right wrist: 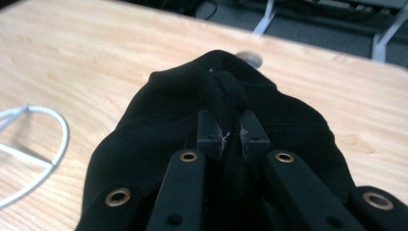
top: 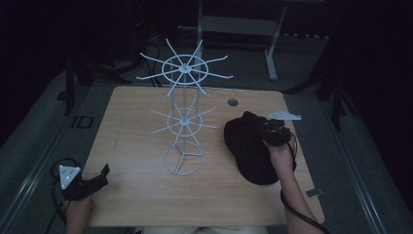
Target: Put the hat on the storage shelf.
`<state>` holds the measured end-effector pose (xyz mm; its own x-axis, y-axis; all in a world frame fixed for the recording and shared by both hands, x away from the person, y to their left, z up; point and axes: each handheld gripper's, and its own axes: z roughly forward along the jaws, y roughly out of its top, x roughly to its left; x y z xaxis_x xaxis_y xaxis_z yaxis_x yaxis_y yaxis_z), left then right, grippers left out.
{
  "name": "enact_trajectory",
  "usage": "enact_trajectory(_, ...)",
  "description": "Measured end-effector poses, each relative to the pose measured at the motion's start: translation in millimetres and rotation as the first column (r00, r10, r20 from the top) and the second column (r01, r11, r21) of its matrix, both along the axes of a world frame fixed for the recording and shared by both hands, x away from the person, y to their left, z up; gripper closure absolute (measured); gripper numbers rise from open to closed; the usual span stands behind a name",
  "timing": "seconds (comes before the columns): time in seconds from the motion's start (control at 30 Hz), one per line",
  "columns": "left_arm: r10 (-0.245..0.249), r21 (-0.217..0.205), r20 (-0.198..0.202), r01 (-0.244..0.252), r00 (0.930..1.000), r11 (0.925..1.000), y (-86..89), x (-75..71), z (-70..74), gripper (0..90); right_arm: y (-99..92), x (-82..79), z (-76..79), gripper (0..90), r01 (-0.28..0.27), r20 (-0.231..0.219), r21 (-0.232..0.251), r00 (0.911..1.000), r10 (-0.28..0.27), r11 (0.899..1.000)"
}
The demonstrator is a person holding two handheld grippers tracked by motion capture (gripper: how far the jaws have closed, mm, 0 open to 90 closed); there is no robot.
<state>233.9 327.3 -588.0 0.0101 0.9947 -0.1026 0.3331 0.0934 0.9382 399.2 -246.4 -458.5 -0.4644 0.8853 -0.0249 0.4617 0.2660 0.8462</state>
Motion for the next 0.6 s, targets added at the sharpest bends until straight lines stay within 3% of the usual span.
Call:
enact_trajectory(0.33,0.004,-0.003,0.0,-0.004,1.0,1.0,0.1,0.0,0.0,1.4,-18.2,-22.1,38.1,83.3,-0.015,0.123,0.081,0.9924,0.004,0.997)
enact_trajectory(0.37,0.004,-0.001,-0.002,-0.004,1.0,1.0,0.0,0.1,0.0,1.5,-20.8,-28.6,48.0,83.3,-0.02,0.152,0.098,0.9884,0.005,0.995)
enact_trajectory(0.6,0.002,-0.002,-0.001,-0.002,1.0,1.0,0.0,0.5,0.0,1.4,-27.8,-52.7,84.8,83.2,-0.044,0.237,0.152,0.9714,0.006,0.987)
